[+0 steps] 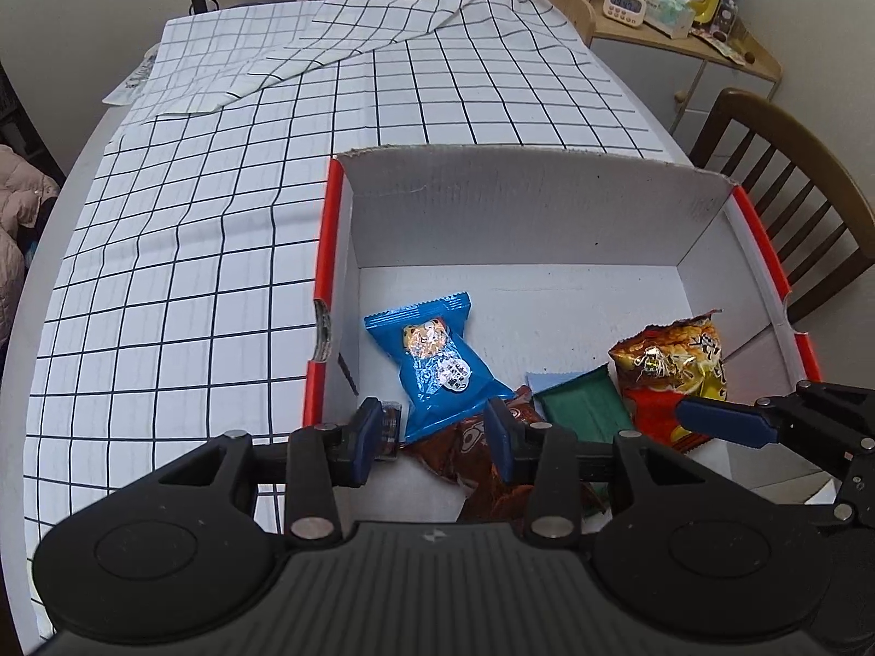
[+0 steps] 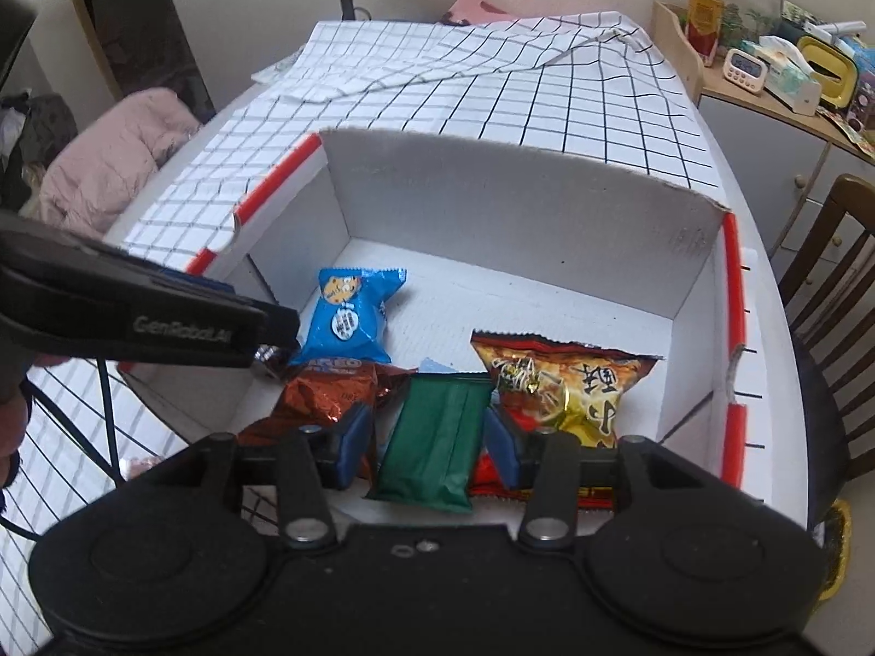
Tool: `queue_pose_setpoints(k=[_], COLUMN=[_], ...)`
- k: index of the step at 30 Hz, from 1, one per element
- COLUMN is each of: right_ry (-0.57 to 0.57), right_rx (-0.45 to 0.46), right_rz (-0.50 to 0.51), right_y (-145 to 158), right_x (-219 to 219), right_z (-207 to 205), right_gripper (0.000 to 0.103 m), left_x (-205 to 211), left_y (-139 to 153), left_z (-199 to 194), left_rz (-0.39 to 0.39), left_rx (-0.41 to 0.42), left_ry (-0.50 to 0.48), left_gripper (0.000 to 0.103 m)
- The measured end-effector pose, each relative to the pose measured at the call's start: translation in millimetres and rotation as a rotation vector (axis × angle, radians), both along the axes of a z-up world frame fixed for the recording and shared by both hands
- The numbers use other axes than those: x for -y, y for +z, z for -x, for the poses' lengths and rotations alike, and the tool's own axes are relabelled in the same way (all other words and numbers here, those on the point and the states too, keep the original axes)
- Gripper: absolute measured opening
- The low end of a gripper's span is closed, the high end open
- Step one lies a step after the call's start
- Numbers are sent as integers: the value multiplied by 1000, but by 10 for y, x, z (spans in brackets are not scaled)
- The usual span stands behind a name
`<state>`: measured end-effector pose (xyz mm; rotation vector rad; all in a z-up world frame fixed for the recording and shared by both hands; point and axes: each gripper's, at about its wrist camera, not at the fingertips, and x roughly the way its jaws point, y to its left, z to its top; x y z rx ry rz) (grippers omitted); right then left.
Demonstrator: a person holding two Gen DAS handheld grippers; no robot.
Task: Organize snacks
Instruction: 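Lower both items into the box and open both tools, then move both tools back over the remaining snacks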
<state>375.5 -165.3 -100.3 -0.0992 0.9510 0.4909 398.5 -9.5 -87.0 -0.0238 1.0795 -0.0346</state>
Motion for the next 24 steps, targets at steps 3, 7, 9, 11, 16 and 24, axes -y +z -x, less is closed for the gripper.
queue_pose_setpoints(k=[3, 7, 9, 11, 16, 24], right_ry=[-11, -19, -24, -28, -22, -11], right_rx=[14, 40, 65, 75, 94, 135], right_rz=[-32, -76, -98, -113, -138, -192], right_y=[96, 252, 364, 434, 564, 797], right_x=[58, 129, 151, 151, 149, 151], right_z=[54, 157, 249, 318, 469, 821], right_gripper=[46, 47, 48, 49, 51, 52], left_x=[-37, -69, -90, -109, -201, -396], left_y=[104, 269, 350, 422, 580, 798], left_z=[93, 249, 329, 417, 636, 1073], left_rz=[11, 25, 33, 35, 56, 88], left_rx=[22, 60, 78, 96, 133, 197], left_ry=[-2, -8, -15, -23, -26, -35], left_gripper=[40, 40, 40, 43, 44, 54])
